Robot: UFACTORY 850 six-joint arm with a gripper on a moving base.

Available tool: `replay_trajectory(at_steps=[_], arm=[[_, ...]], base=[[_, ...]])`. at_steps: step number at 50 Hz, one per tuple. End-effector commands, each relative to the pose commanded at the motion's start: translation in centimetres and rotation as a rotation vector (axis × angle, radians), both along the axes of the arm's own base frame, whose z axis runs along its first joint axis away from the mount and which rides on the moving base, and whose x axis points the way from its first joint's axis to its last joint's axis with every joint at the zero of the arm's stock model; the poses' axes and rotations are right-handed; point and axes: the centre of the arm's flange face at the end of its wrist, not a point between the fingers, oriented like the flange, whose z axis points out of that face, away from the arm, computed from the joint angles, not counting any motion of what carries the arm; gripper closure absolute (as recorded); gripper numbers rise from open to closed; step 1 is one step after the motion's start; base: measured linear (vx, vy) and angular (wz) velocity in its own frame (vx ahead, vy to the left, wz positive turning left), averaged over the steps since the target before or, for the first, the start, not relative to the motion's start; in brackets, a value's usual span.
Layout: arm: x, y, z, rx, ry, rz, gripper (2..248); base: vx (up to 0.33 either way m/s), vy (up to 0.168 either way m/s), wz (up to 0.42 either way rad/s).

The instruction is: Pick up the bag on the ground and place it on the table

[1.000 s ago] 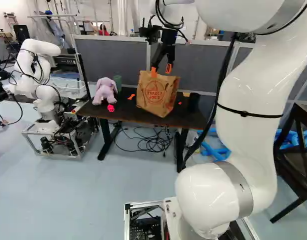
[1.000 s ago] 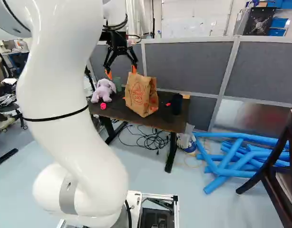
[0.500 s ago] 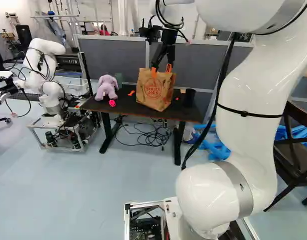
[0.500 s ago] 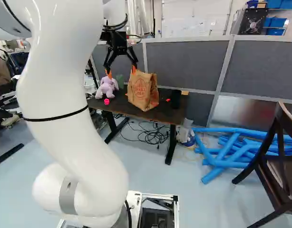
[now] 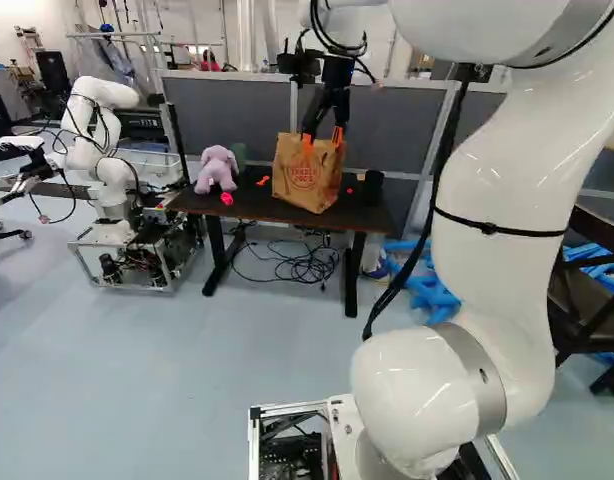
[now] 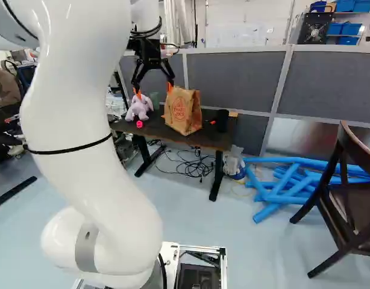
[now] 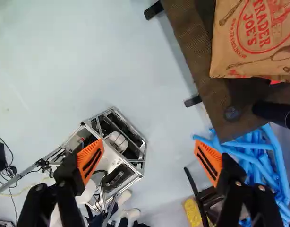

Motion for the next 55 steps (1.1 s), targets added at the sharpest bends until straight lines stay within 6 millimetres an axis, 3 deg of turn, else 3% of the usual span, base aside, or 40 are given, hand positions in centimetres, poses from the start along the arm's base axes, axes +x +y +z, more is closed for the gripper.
replay_trajectory(at_steps=[30,55], arm=[[0.0,0.0,-0.2,0.0,-0.005,-0.004,3],[-0.2,-0.2,-1.4,-0.002,-0.042,-0.037,3]], base=[[0.005,0.0,0.0],[0.0,0.0,0.0]])
